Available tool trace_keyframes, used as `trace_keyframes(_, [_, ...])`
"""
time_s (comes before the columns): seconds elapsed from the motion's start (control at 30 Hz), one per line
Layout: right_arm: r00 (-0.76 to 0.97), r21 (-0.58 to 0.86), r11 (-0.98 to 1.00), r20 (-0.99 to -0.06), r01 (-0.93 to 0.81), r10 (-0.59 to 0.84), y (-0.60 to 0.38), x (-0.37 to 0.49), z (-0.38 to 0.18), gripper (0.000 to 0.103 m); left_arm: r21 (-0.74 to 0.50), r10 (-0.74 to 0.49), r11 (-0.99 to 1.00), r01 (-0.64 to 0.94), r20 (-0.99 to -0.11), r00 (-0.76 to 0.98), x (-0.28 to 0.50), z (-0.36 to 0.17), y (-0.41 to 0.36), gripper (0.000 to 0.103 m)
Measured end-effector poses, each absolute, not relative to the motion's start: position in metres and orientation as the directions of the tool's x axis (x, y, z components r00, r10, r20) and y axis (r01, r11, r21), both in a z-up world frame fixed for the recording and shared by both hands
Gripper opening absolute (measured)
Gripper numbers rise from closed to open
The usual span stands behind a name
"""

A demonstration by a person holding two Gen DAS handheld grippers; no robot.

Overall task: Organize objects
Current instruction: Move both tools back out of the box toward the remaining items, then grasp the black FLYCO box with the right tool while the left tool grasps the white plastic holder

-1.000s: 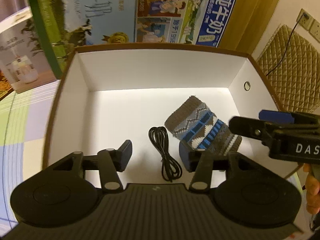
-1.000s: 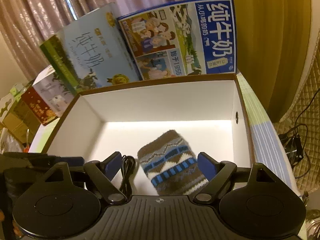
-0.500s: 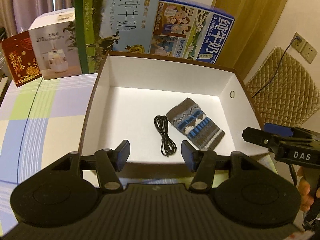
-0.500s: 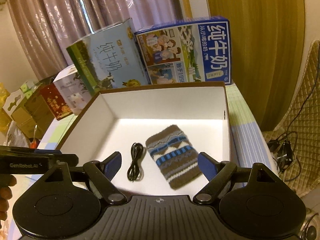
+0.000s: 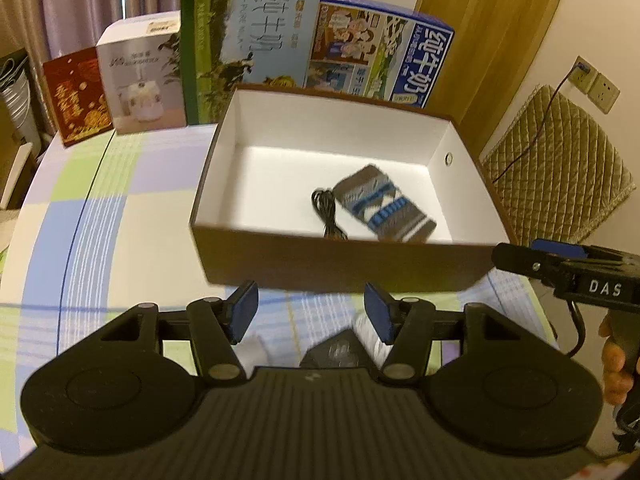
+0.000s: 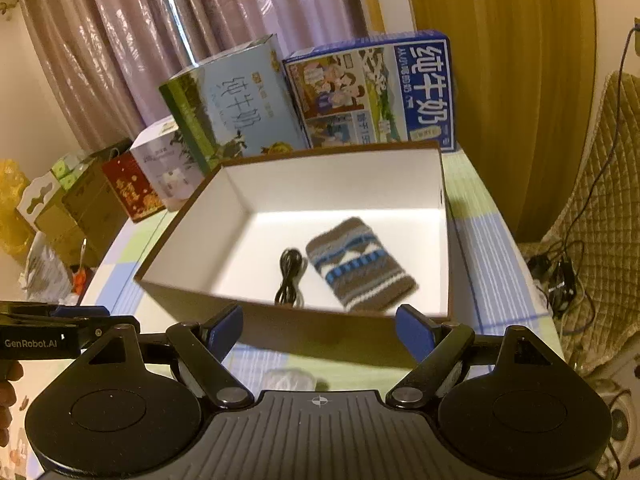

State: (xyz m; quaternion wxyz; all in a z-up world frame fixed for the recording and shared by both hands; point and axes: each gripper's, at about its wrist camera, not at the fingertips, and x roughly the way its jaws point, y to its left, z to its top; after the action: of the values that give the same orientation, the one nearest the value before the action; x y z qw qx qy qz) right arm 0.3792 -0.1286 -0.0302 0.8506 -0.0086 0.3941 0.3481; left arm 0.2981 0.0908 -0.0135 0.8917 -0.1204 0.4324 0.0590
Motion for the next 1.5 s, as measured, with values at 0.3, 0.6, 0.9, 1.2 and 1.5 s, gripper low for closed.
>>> trace_keyframes(0.3, [0.377, 0.274, 0.738, -0.720, -0.617, 0.583, -0.132, 0.339, -0.045, 0.081, -0.153, 0.021, 0.953, -0.261, -0.827, 0.562, 0.252, -0.033, 0.091, 0.054])
trace_keyframes(0.6, [0.288, 0.280, 0.695, -0.761, -0.662, 0.581, -0.116, 0.306, -0.064, 0.081, -0.143, 0.034, 0.938, -0.317, -0.870, 0.491, 0.222, -0.062, 0.095, 0.054])
trace_keyframes(0.9, [0.250, 0.269, 0.678, -0.787, -0.684, 0.564, -0.097, 0.296, -0.081, 0.081, -0.138, 0.031, 0.930, -0.339, -0.893, 0.449, 0.217, -0.086, 0.093, 0.054])
trace_keyframes(1.2, [0.242, 0.233, 0.662, -0.804, -0.713, 0.543, -0.073, 0.290, -0.096, 0.080, -0.141, 0.031, 0.925, -0.353, -0.897, 0.441, 0.220, -0.100, 0.096, 0.054])
trace_keyframes(1.5, [0.230, 0.221, 0.655, -0.817, -0.723, 0.529, -0.062, 0.295, -0.105, 0.068, -0.162, 0.003, 0.924, -0.347, -0.902, 0.432, 0.237, -0.118, 0.096, 0.053])
